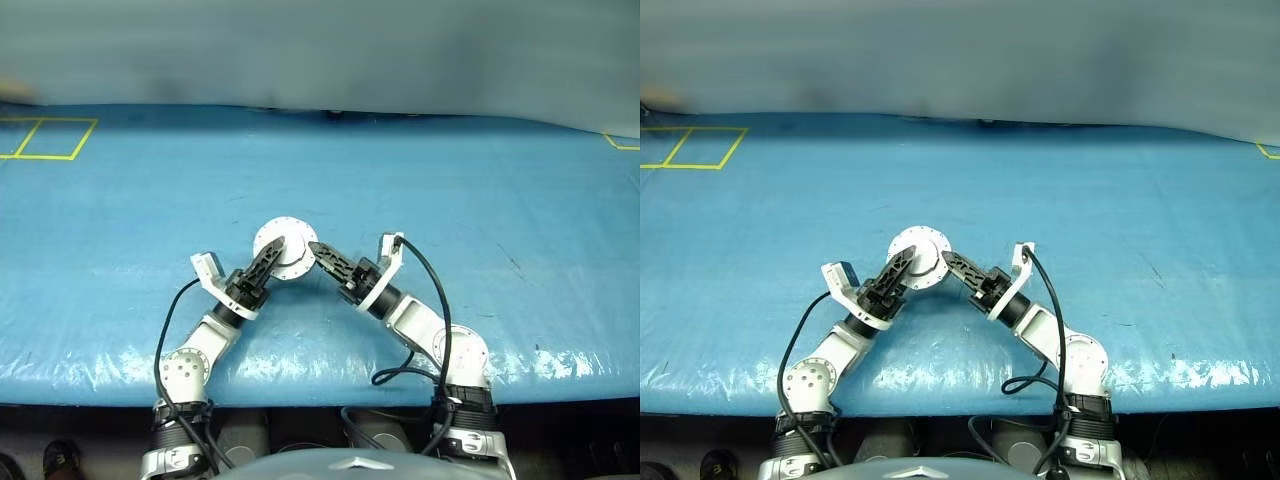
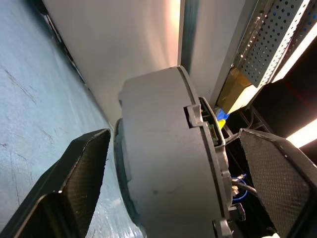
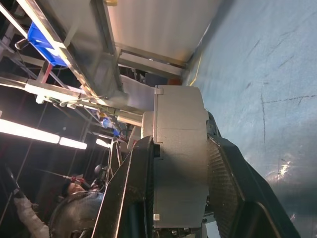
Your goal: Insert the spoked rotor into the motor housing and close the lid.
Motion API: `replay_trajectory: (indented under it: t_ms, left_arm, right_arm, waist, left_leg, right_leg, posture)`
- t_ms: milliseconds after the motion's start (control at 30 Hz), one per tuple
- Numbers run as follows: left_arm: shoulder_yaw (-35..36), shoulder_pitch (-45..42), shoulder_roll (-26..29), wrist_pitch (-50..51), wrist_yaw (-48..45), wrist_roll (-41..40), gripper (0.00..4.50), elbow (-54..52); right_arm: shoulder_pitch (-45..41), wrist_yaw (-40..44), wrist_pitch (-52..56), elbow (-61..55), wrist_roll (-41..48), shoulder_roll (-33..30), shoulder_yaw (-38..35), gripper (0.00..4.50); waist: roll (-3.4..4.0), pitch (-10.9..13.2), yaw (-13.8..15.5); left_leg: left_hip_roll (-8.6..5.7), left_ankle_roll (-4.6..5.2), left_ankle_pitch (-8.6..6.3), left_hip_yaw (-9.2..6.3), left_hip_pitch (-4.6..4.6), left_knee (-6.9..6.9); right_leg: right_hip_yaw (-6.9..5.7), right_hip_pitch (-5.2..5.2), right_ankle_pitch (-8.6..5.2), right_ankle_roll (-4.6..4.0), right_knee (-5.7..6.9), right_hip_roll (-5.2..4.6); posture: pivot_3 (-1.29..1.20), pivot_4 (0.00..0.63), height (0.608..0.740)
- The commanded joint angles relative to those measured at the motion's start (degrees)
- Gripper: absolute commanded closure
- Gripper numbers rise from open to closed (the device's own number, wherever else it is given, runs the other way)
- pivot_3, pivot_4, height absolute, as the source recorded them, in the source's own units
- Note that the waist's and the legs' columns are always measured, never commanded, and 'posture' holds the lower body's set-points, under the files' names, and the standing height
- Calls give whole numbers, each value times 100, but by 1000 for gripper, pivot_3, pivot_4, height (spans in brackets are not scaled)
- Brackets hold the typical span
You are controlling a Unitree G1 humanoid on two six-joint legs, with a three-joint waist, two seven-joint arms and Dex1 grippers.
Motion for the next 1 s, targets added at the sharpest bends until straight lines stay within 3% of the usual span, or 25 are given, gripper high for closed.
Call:
replay_trajectory:
  t_ms: [33, 100, 400, 600, 800, 933, 1000]
  left_arm:
    - [-90, -47, 8, 93, -224, -44, 1287, -83]
    - [-90, -35, 3, 138, -227, -61, 1802, -92]
    - [213, -76, -140, 28, 152, -190, 1862, -6]
    - [827, -227, -341, -627, 344, -307, 1862, 102]
    - [1806, -1069, -585, -2417, 1462, 176, 1862, 940]
    - [2154, -2198, -162, -3660, 3138, 1322, 1862, 2405]
    - [2204, -2727, 22, -3838, 3386, 1512, 1862, 3063]
  right_arm:
    - [-44, 156, -86, -323, 140, 78, 71, 3390]
    - [-39, 160, -85, -342, 149, 75, 88, 3390]
    - [-81, 279, -317, -357, -226, -46, 174, 3390]
    - [-214, -172, -1330, -30, -1300, 2, 53, 1400]
    - [-281, -396, -2330, 271, -2183, -4, -119, 1400]
    - [-217, -350, -2460, 248, -2363, -37, -97, 1400]
    - [-171, -342, -2472, 228, -2476, -65, -38, 1400]
  waist:
    - [0, 0, -1]
    - [-1, 0, 0]
    - [-1, 0, 2]
    - [-3, 1, -12]
    - [-12, 6, 48]
    - [-21, 11, 107]
    - [-22, 10, 138]
  left_leg:
    - [0, 0, 0, 0, 0, 0]
    - [0, 0, 0, 0, 0, 0]
    - [0, 0, 0, 0, 0, 1]
    - [2, 0, 0, 0, 2, 2]
    - [-1, -1, 1, 1, -3, 7]
    - [-3, -2, 1, -3, -4, 11]
    - [-8, -2, 1, -6, -5, 9]
  right_leg:
    - [0, 0, 0, 0, 0, 0]
    - [0, 0, 0, 1, 0, 0]
    - [0, 1, 2, 3, 0, 0]
    - [0, -1, 3, 5, 2, 3]
    - [1, 0, 9, 14, -3, 0]
    - [1, 5, 19, 31, -5, 2]
    - [2, 7, 21, 34, -8, -2]
  posture:
    - [0, 150, 740]
    - [0, 150, 740]
    - [0, 150, 740]
    - [0, 150, 740]
    - [0, 150, 740]
    - [0, 150, 740]
    - [0, 150, 740]
